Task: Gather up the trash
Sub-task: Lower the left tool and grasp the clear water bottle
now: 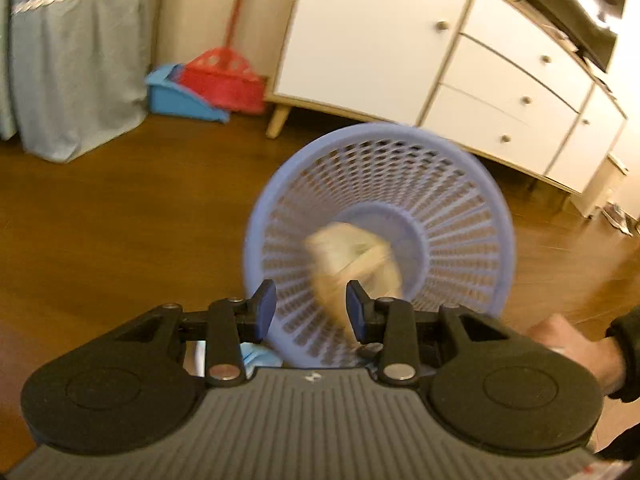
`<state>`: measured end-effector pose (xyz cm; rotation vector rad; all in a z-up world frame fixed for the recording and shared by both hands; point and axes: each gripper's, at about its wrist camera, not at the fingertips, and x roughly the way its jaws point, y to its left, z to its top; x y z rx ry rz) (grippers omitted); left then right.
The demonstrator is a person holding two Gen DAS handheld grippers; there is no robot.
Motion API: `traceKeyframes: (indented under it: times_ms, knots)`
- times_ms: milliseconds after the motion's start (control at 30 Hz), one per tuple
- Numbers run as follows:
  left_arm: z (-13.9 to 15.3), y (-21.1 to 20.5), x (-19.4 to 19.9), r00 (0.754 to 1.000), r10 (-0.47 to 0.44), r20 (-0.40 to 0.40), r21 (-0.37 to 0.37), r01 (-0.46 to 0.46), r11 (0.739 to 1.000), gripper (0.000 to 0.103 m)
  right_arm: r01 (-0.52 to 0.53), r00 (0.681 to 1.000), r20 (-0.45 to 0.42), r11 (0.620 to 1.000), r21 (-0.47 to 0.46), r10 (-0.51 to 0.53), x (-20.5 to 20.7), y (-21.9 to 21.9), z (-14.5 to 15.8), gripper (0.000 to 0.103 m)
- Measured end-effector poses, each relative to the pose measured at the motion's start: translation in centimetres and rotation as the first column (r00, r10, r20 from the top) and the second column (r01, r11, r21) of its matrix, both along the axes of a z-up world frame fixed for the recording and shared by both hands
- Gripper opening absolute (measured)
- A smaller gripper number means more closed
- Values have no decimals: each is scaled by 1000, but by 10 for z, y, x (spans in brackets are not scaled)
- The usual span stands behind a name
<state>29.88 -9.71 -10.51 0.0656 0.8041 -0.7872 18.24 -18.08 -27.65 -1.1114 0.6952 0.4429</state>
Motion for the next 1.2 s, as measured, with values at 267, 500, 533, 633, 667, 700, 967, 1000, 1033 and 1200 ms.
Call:
traceKeyframes:
  times_ms: [267,500,533,633,667,700,967,1000,1033,1200]
  knots:
    - [-15,53,-17,998,64,19,136,-66,988,36,7,1000,5,1000,8,-7,1,-1,2,0]
    - [-35,106,-38,987,160,12,235,-159,959,47,7,1000,5,1000,9,-7,1,-2,3,0]
    - [-39,112,-42,986,168,10,253,-166,953,52,6,1000,6,1000,8,-6,1,-2,3,0]
    - [-54,130,-58,982,188,-7,292,-178,940,55,6,1000,6,1000,7,-6,2,-2,3,0]
    - [-61,135,-63,981,195,-23,303,-179,936,55,6,1000,5,1000,7,-6,2,-2,3,0]
    - [-67,138,-68,980,197,-34,316,-177,932,55,6,1000,5,1000,6,-6,3,-2,3,0]
    - [-109,135,-92,983,146,-114,328,-101,939,61,1,1000,0,1000,-4,-1,2,0,2,0]
    - [-113,131,-91,983,137,-118,334,-90,938,63,1,1000,0,1000,-5,-1,2,0,2,0]
    - [-119,126,-90,983,133,-130,343,-81,936,64,1,1000,1,1000,-4,-1,2,0,2,0]
    - [-138,116,-93,980,120,-157,379,-52,924,71,-4,1000,0,1000,-7,4,2,-1,1,0]
